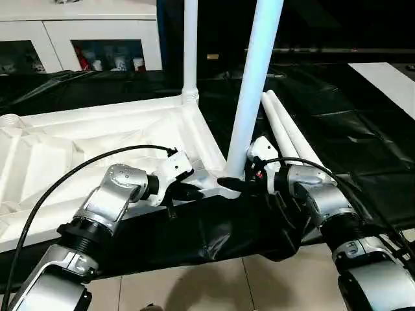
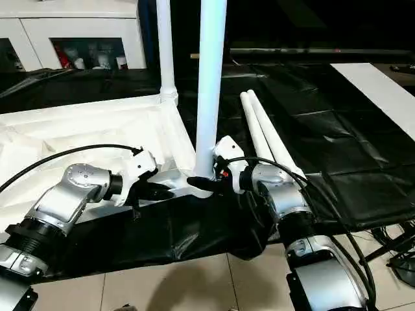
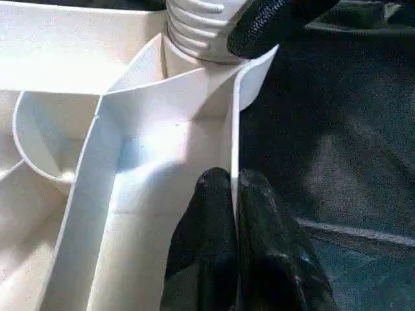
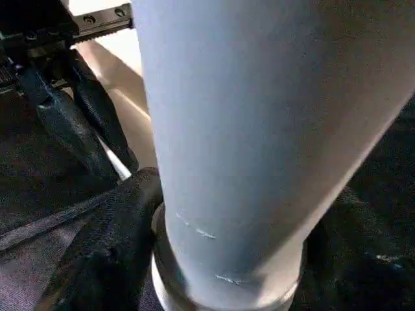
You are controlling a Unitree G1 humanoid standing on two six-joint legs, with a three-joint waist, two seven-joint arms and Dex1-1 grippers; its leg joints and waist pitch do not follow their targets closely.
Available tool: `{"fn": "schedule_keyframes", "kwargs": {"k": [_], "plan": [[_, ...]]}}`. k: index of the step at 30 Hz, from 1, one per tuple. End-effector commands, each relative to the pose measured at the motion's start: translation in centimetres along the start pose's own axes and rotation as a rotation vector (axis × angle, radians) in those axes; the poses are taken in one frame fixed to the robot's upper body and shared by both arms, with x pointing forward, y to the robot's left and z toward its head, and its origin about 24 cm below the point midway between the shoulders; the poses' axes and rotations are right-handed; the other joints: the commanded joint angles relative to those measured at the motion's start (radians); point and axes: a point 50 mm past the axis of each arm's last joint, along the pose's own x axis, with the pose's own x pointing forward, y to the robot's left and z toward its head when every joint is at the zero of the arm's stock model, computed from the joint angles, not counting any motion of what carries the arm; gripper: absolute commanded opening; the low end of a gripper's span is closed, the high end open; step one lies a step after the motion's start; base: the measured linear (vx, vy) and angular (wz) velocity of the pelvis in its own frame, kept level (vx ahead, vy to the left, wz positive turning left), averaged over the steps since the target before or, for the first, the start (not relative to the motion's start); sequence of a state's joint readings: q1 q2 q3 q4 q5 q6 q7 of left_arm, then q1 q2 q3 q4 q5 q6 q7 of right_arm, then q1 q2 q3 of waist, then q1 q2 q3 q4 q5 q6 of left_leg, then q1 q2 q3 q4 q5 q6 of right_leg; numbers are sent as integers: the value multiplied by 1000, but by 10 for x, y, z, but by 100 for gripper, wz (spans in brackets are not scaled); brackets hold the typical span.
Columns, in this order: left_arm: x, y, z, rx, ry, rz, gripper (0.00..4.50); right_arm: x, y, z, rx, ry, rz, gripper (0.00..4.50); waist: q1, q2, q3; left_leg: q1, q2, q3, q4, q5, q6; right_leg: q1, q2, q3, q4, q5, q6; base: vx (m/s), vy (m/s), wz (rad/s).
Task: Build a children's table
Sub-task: Rotate leg to tighten
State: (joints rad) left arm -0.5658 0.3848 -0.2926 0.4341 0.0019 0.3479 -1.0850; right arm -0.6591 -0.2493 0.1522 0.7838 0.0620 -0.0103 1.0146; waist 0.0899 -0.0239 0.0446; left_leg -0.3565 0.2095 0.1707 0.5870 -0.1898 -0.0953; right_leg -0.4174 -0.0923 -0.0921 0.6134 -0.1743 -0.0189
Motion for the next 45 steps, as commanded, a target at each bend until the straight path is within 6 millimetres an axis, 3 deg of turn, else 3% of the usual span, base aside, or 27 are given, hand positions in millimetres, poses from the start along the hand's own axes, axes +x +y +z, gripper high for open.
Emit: {"fn": "schedule_keyframes", "kwargs": {"k": [1, 5, 7, 12, 16, 19, 22, 24, 27, 29, 30, 32, 33, 35, 38, 39, 42, 43, 45], "plan": [[5, -6, 8, 17, -31, -45, 0, -1, 2, -8, 4, 27, -17, 277, -2, -4, -63, 0, 19, 6, -63, -127, 68, 68, -51, 52, -59, -132, -238, 0, 0, 0], [8, -1, 9, 7, -33, 17, 0, 3, 2, -16, 48, 35, -87, 273, -4, -3, -62, 0, 19, 5, -65, -142, 59, 67, -50, 52, -62, -156, -231, 0, 0, 0], [14, 6, 12, -24, -44, 118, 0, 9, 2, -24, 132, 31, -183, 273, -5, -1, -56, 5, 17, 5, -69, -184, 37, 63, -52, 51, -76, -251, -205, 0, 0, 0], [29, 17, 19, -151, -59, 314, 0, 24, 0, -31, 309, 20, -397, 272, -8, -1, -54, 10, 18, 1, -75, -226, 8, 60, -53, 51, -87, -358, -165, 0, 0, 0], [48, 20, 35, -263, -124, 445, 0, 40, -2, -28, 465, 9, -637, 272, -10, -4, -58, 9, 11, 3, -72, -200, 1, 59, -51, 52, -85, -322, -164, 0, 0, 0], [56, 16, 44, -263, -150, 436, 0, 50, -1, -21, 516, -8, -677, 272, -8, -5, -61, 2, 11, 3, -70, -186, 18, 63, -51, 50, -83, -284, -159, 0, 0, 0], [56, 17, 44, -189, -120, 431, 0, 55, -1, -10, 416, -10, -645, 272, -7, -5, -63, 1, 10, 4, -69, -169, 37, 64, -52, 49, -81, -253, -164, 0, 0, 0], [54, 17, 42, -178, -110, 421, 0, 56, -1, -7, 395, -20, -626, 342, -7, -5, -62, 0, 11, 5, -69, -162, 41, 64, -51, 49, -79, -241, -166, 0, 0, 0], [53, 17, 39, -171, -99, 408, 0, 56, -3, -3, 369, -37, -594, 344, -11, -6, -59, -3, 10, 3, -72, -188, 46, 66, -52, 47, -84, -291, -158, 0, 0, 0], [49, 17, 37, -152, -99, 385, 0, 52, -6, 1, 321, -46, -550, 386, -18, -9, -59, -5, 10, 2, -73, -191, 45, 67, -52, 47, -86, -308, -151, 0, 0, 0], [48, 17, 36, -140, -102, 375, 0, 50, -7, 2, 293, -45, -529, 386, -19, -7, -59, -5, 11, 0, -73, -193, 45, 66, -52, 46, -85, -308, -152, 0, 0, 0], [44, 17, 34, -116, -111, 345, 0, 45, -8, 4, 230, -35, -476, 395, -25, -8, -59, -6, 12, 2, -70, -178, 57, 67, -51, 46, -84, -276, -167, 0, 0, 0], [43, 16, 34, -103, -118, 328, 0, 42, -9, 4, 206, -30, -452, 423, -24, -9, -61, -6, 12, 3, -68, -161, 64, 68, -53, 48, -80, -252, -176, 0, 0, 0], [38, 14, 31, -91, -121, 275, 0, 33, -11, 3, 160, -23, -374, 423, -24, -10, -64, -7, 12, 4, -66, -134, 75, 70, -53, 49, -75, -212, -192, 0, 0, 0], [28, 10, 22, -49, -93, 164, 0, 16, -11, 1, 76, -20, -238, 423, -18, -6, -68, -7, 16, 5, -60, -92, 113, 71, -51, 49, -62, -100, -226, 0, 0, 0], [26, 9, 20, -32, -87, 144, 0, 13, -11, 1, 66, -20, -226, 423, -20, 0, -68, -8, 15, 6, -59, -79, 120, 69, -49, 49, -57, -73, -244, 0, 0, 0], [17, 3, 14, 18, -62, 47, 0, 2, -14, 1, 40, -15, -175, 423, -20, 2, -68, -4, 20, 6, -59, -85, 125, 67, -49, 48, -56, -52, -274, 0, 0, 0], [14, 1, 12, 31, -55, 10, 0, 0, -13, 1, 30, -11, -148, 423, -16, 9, -67, 3, 22, 7, -59, -98, 118, 64, -49, 49, -55, -52, -283, 0, 0, 0], [10, -2, 10, 41, -47, -35, 0, -3, -11, 2, 17, -7, -107, 423, -10, 10, -64, 2, 23, 9, -60, -119, 108, 65, -47, 49, -55, -64, -283, 0, 0, 0]]}}
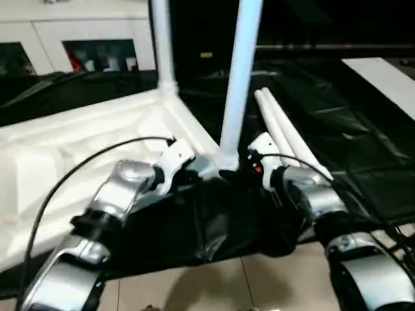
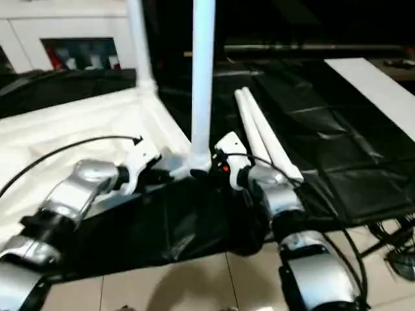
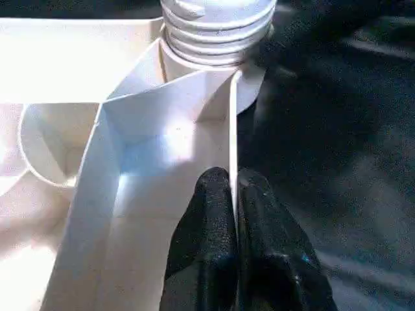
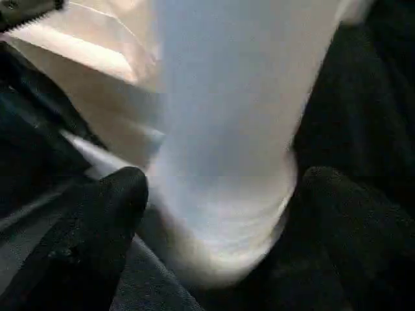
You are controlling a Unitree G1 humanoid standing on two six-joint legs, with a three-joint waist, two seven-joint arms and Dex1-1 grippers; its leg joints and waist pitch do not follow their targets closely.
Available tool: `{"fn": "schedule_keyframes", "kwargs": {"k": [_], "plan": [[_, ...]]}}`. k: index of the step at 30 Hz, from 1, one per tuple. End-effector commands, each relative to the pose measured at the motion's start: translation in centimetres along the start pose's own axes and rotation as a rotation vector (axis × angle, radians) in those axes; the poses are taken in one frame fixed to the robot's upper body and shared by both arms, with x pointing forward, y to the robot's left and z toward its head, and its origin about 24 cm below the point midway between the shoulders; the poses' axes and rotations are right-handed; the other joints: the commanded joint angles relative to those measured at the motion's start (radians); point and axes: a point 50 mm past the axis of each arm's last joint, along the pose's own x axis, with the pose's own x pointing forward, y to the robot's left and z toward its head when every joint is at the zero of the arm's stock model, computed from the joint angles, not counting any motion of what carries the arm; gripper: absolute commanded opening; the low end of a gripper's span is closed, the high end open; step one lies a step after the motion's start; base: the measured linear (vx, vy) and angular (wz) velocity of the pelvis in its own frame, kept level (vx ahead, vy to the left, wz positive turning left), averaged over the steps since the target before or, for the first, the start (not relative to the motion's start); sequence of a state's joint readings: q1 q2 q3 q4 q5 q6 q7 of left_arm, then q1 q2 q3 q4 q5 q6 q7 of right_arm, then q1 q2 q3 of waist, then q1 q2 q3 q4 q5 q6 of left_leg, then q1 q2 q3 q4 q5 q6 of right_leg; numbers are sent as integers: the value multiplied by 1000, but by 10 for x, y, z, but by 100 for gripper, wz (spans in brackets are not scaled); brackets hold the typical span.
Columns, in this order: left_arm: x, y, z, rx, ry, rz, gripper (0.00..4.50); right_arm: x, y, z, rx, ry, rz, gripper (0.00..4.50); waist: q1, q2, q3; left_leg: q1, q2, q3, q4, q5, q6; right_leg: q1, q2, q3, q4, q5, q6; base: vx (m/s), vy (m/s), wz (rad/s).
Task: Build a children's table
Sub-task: Rotate leg to tighten
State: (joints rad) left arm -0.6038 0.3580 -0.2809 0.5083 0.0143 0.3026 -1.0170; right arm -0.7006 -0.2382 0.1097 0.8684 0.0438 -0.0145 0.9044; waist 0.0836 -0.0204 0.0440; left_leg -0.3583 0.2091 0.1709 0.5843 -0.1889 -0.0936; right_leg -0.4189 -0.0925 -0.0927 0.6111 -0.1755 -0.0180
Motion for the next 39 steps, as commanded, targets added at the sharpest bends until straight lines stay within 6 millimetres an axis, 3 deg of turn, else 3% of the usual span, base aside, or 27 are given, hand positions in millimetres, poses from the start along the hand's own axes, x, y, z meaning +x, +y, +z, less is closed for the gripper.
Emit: {"fn": "schedule_keyframes", "kwargs": {"k": [1, 9, 14, 27, 32, 34, 35, 37, 39], "plan": [[3, -12, 6, 34, -29, -126, 0, -3, 4, 4, -20, -17, 67, 423, -1, 9, -64, 4, 25, 8, -60, -134, 95, 68, -48, 50, -53, -72, -279, 0, 0, 0], [-1, -11, 6, 44, -26, -138, 0, -1, 13, 2, -34, 6, 159, 408, 1, 4, -63, 3, 21, 5, -63, -162, 54, 69, -50, 52, -59, -130, -249, 0, 0, 0], [-2, -11, 6, 42, -26, -139, 0, -1, 13, 1, -34, 6, 160, 379, 1, 3, -65, 1, 20, 6, -61, -129, 62, 70, -48, 52, -53, -84, -257, 0, 0, 0], [-2, -11, 4, 36, -23, -131, 0, -1, 15, -7, -21, 42, 146, 277, 2, 1, -65, 1, 20, 6, -60, -129, 63, 71, -48, 52, -53, -90, -255, 0, 0, 0], [7, -3, 4, -10, -18, -1, 0, 5, 12, -19, 72, 51, -2, 274, -2, -2, -61, 2, 19, 6, -62, -153, 48, 69, -49, 53, -61, -151, -237, 0, 0, 0], [13, 4, 7, -61, -29, 103, 0, 10, 11, -25, 149, 51, -109, 274, -2, 0, -53, 11, 18, 7, -68, -205, 24, 62, -51, 52, -77, -272, -207, 0, 0, 0], [17, 6, 9, -86, -35, 146, 0, 13, 11, -27, 182, 54, -156, 274, -2, 0, -54, 15, 18, 6, -68, -211, 16, 61, -52, 54, -80, -289, -202, 0, 0, 0], [20, 8, 11, -113, -41, 185, 0, 16, 11, -30, 220, 57, -207, 273, -2, -1, -55, 10, 17, 1, -72, -223, 6, 66, -53, 51, -83, -330, -174, 0, 0, 0], [30, 13, 20, -185, -72, 290, 0, 25, 9, -33, 330, 64, -390, 273, -4, -3, -54, 11, 14, 3, -72, -217, 4, 61, -51, 53, -84, -338, -166, 0, 0, 0]]}}
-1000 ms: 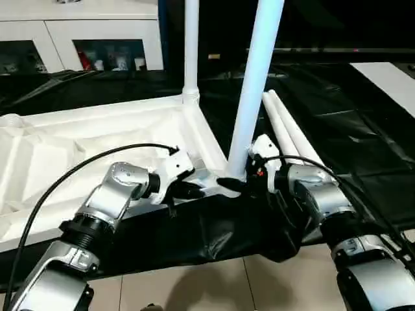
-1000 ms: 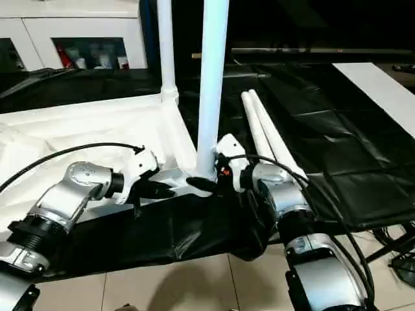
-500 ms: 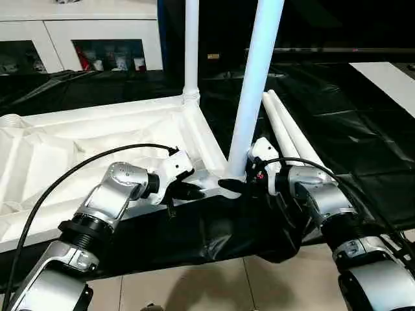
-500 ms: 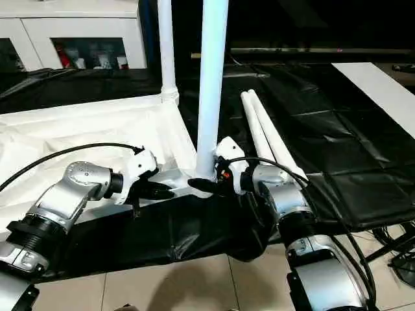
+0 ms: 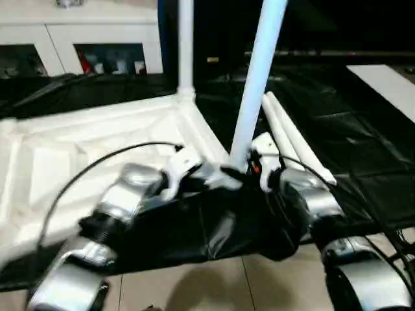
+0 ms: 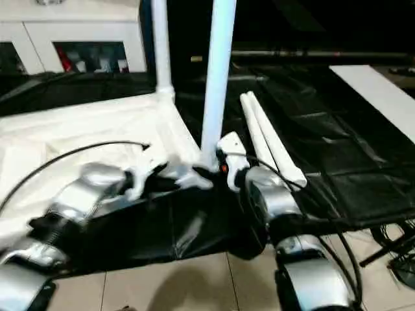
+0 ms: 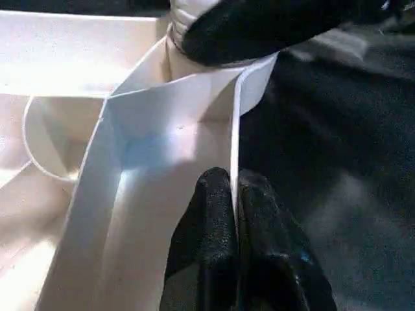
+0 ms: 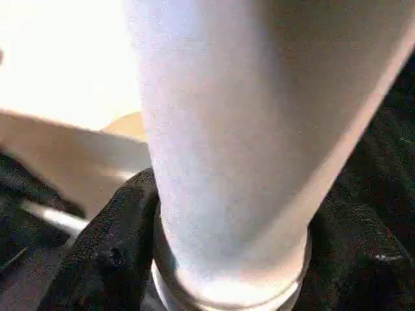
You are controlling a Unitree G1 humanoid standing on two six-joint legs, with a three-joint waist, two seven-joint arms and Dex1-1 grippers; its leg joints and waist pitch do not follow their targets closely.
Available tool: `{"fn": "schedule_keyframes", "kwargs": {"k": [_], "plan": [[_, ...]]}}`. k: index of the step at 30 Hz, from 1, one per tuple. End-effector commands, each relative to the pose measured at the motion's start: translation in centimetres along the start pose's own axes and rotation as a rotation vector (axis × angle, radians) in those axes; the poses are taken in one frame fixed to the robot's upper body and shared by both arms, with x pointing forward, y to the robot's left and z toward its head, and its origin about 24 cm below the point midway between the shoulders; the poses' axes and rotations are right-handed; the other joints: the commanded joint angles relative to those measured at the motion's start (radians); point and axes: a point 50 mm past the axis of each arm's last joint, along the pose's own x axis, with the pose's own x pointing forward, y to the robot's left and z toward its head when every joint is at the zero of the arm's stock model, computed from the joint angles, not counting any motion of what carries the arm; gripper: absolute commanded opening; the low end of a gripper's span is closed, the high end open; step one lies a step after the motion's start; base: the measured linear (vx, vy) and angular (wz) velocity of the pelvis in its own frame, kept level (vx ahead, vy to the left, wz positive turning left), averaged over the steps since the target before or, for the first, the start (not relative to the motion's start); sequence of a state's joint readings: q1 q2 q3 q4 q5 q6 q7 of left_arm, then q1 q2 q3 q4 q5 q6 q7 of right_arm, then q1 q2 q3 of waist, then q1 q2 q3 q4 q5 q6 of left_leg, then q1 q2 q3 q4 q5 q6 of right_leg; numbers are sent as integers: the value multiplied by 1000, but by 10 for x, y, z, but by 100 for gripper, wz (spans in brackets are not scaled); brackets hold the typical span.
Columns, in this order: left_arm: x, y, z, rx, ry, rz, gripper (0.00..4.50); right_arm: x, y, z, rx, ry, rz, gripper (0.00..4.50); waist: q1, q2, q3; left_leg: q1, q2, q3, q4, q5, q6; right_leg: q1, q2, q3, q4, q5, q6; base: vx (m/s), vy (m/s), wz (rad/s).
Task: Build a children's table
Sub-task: Rotate leg to tighten
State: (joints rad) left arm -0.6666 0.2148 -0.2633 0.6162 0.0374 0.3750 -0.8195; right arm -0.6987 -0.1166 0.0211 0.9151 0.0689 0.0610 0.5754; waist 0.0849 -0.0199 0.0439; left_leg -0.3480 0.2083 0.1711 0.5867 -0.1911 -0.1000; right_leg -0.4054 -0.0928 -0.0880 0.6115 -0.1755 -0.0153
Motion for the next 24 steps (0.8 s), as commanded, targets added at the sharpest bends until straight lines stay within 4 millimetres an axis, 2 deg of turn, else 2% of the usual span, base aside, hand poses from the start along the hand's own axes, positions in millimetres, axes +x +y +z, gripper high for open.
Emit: {"fn": "schedule_keyframes", "kwargs": {"k": [1, 4, 8, 10, 11, 12, 13, 15, 17, 18, 19, 24], "plan": [[2, 14, 14, -111, -83, 201, 0, 5, 1, -25, 154, 102, -183, 273, -6, -4, -57, 2, 14, 2, -74, -205, 0, 48, -50, 49, -84, -335, -167, 0, 0, 0], [17, 8, 28, -172, -121, 268, 0, 19, 13, -22, 268, 104, -311, 273, -6, -4, -60, 0, 13, 2, -72, -190, 4, 48, -48, 48, -79, -285, -172, 0, 0, 0], [20, 5, 29, -154, -113, 253, 0, 24, 20, -15, 198, 80, -276, 273, -1, -7, -63, -6, 11, 5, -69, -156, 37, 53, -50, 47, -76, -226, -174, 0, 0, 0], [20, 5, 28, -151, -105, 248, 0, 26, 22, -12, 190, 67, -264, 328, 0, -6, -62, -7, 11, 6, -69, -148, 52, 53, -50, 47, -76, -214, -180, 0, 0, 0], [18, 5, 24, -147, -93, 241, 0, 27, 22, -9, 175, 51, -254, 342, -1, -11, -61, -7, 12, 7, -69, -153, 53, 53, -50, 46, -77, -225, -179, 0, 0, 0], [17, 6, 21, -143, -80, 233, 0, 27, 22, -5, 154, 37, -242, 344, 0, -9, -60, -7, 12, 6, -70, -169, 52, 52, -51, 45, -80, -257, -173, 0, 0, 0], [15, 7, 19, -143, -75, 232, 0, 27, 21, -3, 143, 28, -244, 350, -5, -9, -58, -12, 11, 4, -72, -182, 50, 54, -53, 45, -81, -284, -164, 0, 0, 0], [12, 8, 15, -133, -68, 214, 0, 27, 19, 4, 101, -2, -208, 376, -14, -7, -61, -16, 12, 0, -73, -182, 40, 57, -52, 42, -81, -293, -155, 0, 0, 0], [10, 9, 13, -129, -65, 207, 0, 26, 18, 6, 83, -9, -190, 389, -22, -8, -60, -13, 12, 2, -71, -178, 49, 54, -50, 43, -80, -266, -170, 0, 0, 0], [6, 9, 9, -108, -54, 166, 0, 23, 16, 9, 42, -10, -99, 389, -21, -14, -60, -14, 13, 1, -71, -172, 59, 56, -53, 43, -79, -262, -178, 0, 0, 0], [3, 9, 7, -93, -41, 139, 0, 20, 14, 10, 17, -8, -47, 389, -22, -13, -62, -16, 14, 2, -69, -163, 65, 59, -53, 43, -75, -247, -183, 0, 0, 0], [-10, 7, -3, -2, -7, 13, 0, 3, 3, 13, -128, -5, 122, 389, -16, -9, -67, -16, 17, 6, -59, -68, 123, 57, -50, 45, -55, -67, -246, 0, 0, 0]]}}
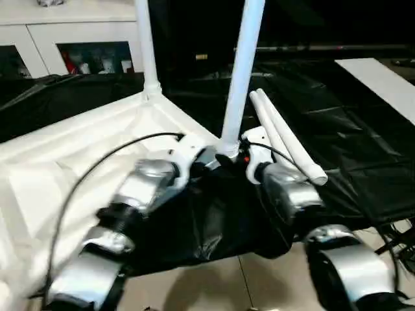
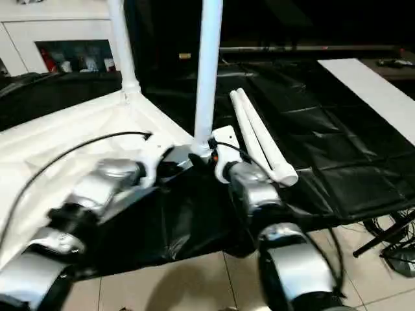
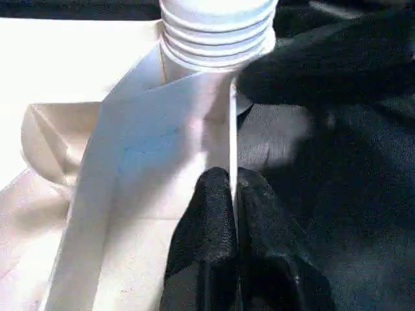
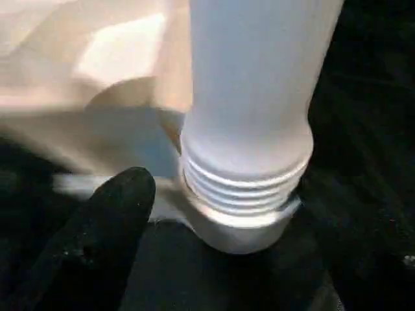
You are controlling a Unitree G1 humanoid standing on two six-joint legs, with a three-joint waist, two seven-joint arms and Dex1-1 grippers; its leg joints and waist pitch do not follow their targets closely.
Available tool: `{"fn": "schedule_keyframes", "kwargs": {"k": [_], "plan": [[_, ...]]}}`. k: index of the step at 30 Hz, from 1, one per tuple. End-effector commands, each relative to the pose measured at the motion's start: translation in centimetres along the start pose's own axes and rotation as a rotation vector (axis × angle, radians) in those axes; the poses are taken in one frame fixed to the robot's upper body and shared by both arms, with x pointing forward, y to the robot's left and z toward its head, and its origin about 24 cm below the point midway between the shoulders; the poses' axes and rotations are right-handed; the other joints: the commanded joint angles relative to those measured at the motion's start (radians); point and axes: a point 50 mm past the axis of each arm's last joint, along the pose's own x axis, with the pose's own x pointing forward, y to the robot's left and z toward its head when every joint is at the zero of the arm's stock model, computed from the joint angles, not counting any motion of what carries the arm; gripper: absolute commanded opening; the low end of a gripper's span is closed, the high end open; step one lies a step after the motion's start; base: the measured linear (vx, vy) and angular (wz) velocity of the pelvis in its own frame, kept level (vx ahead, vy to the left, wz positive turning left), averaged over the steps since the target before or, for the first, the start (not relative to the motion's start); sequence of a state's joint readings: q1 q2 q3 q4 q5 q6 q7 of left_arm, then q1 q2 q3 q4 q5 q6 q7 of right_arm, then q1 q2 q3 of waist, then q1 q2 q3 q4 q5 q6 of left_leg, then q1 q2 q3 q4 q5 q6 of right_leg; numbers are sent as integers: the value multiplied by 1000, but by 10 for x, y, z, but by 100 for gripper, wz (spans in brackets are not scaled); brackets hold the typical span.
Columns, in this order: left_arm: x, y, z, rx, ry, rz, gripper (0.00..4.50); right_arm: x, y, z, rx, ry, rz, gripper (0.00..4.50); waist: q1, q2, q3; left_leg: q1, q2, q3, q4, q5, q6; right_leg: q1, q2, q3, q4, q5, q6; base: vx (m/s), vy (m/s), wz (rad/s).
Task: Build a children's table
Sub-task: Rotate leg to tighten
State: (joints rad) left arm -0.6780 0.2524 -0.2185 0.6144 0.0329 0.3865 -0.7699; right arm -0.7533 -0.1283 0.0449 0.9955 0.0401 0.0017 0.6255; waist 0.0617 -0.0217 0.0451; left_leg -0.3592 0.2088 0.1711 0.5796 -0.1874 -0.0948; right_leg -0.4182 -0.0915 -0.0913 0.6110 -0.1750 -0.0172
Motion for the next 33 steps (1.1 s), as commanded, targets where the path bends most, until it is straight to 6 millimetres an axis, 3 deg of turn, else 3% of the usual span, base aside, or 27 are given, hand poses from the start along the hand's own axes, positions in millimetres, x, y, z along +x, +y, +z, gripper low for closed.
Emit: {"fn": "schedule_keyframes", "kwargs": {"k": [1, 3, 9, 10, 13, 16, 27, 33], "plan": [[-1, -12, -7, 37, 13, -135, 0, -7, -1, 5, -94, -9, 105, 389, 6, -9, -67, -5, 17, 8, -51, -76, 125, 69, -52, 48, -55, -66, -254, 0, 0, 0], [-5, -13, -8, 66, 8, -185, 0, -12, -4, 5, -115, -4, 134, 389, 9, -1, -67, 0, 20, 7, -51, -83, 120, 68, -53, 49, -54, -69, -268, 0, 0, 0], [-18, -22, -8, 133, -1, -354, 0, -22, -4, 6, -144, 0, 263, 389, 13, -2, -63, 3, 25, 8, -56, -134, 92, 68, -53, 51, -53, -91, -277, 0, 0, 0], [-21, -24, -7, 135, -1, -383, 0, -24, -1, 6, -146, 0, 313, 389, 16, 4, -62, 5, 24, 9, -56, -145, 84, 66, -50, 51, -56, -100, -275, 0, 0, 0], [-21, -24, -7, 137, 0, -384, 0, -24, 0, 5, -152, 6, 328, 389, 21, 2, -62, 5, 23, 7, -58, -155, 68, 67, -51, 52, -57, -119, -263, 0, 0, 0], [-21, -22, -8, 142, 4, -375, 0, -24, 2, 3, -170, 22, 345, 362, 22, -3, -63, 4, 22, 7, -57, -153, 60, 67, -51, 52, -57, -124, -256, 0, 0, 0], [-23, -22, -11, 142, 10, -370, 0, -26, 3, -1, -177, 28, 350, 279, 23, -1, -64, 3, 21, 6, -56, -132, 67, 68, -50, 51, -54, -104, -257, 0, 0, 0], [-14, -14, -6, 119, -7, -234, 0, -21, -6, -7, -100, 51, 165, 275, 21, -2, -62, 3, 19, 6, -57, -146, 56, 68, -51, 51, -58, -141, -247, 0, 0, 0]]}}
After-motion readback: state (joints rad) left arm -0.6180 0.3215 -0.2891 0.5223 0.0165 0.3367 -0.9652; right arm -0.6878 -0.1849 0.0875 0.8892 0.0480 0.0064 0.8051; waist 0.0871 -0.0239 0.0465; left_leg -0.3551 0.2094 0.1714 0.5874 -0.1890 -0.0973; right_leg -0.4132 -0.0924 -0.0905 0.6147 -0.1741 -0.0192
